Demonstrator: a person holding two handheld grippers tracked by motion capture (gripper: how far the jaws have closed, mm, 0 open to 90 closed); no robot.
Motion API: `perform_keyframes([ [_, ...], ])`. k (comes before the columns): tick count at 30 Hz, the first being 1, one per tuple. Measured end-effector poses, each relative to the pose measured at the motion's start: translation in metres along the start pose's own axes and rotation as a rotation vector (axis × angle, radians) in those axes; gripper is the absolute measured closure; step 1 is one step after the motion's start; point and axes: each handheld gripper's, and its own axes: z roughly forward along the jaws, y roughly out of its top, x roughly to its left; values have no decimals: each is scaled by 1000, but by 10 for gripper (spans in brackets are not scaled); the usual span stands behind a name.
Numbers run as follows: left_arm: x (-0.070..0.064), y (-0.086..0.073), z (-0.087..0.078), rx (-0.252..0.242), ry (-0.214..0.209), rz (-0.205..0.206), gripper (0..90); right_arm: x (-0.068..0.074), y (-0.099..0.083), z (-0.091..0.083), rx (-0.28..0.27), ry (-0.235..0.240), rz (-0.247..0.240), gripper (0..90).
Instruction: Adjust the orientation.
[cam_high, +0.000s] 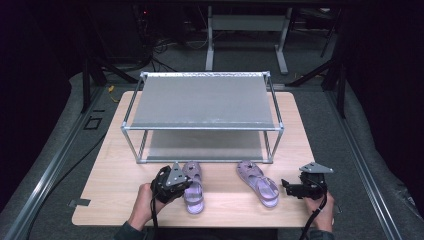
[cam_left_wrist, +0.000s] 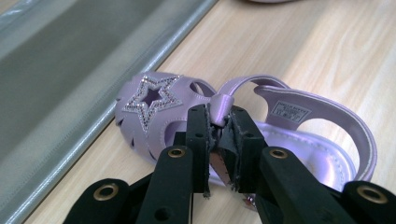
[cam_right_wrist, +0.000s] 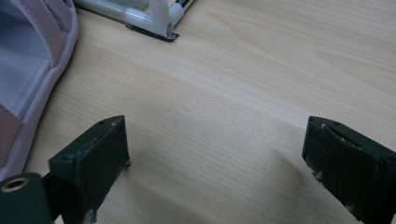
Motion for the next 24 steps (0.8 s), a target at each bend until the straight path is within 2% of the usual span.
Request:
perform_keyframes([
  [1, 0, -1, 0, 3, -7, 1, 790, 0, 0, 0, -2, 1, 1, 65],
  [3, -4, -1, 0, 4, 17, -12, 774, 0, 0, 0, -1, 1, 0, 65],
  [5, -8, -1, 2, 33, 11, -28, 684, 0, 0, 0, 0, 1, 1, 65],
  [7, -11, -2, 5, 50, 28, -58, 562, 0, 0, 0, 0, 0, 1, 65],
  [10, -14, -7, 10, 64, 48, -105, 568, 0, 0, -1, -8, 3, 1, 65],
  [11, -14, -8, 10, 63, 40, -112, 627, 0, 0, -1, -7, -1, 0, 65],
  [12, -14, -9, 10, 55, 39, -110, 655, 0, 0, -1, -5, -2, 1, 65],
  [17, -4, -8, 4, 78, 57, -69, 744, 0, 0, -1, -8, 6, 0, 65],
  [21, 6, -10, -4, 73, 46, -82, 723, -1, 0, -1, -12, 6, 2, 65],
  [24, 8, -12, -6, 68, 45, -90, 705, -1, 0, -1, -12, 7, 1, 65],
])
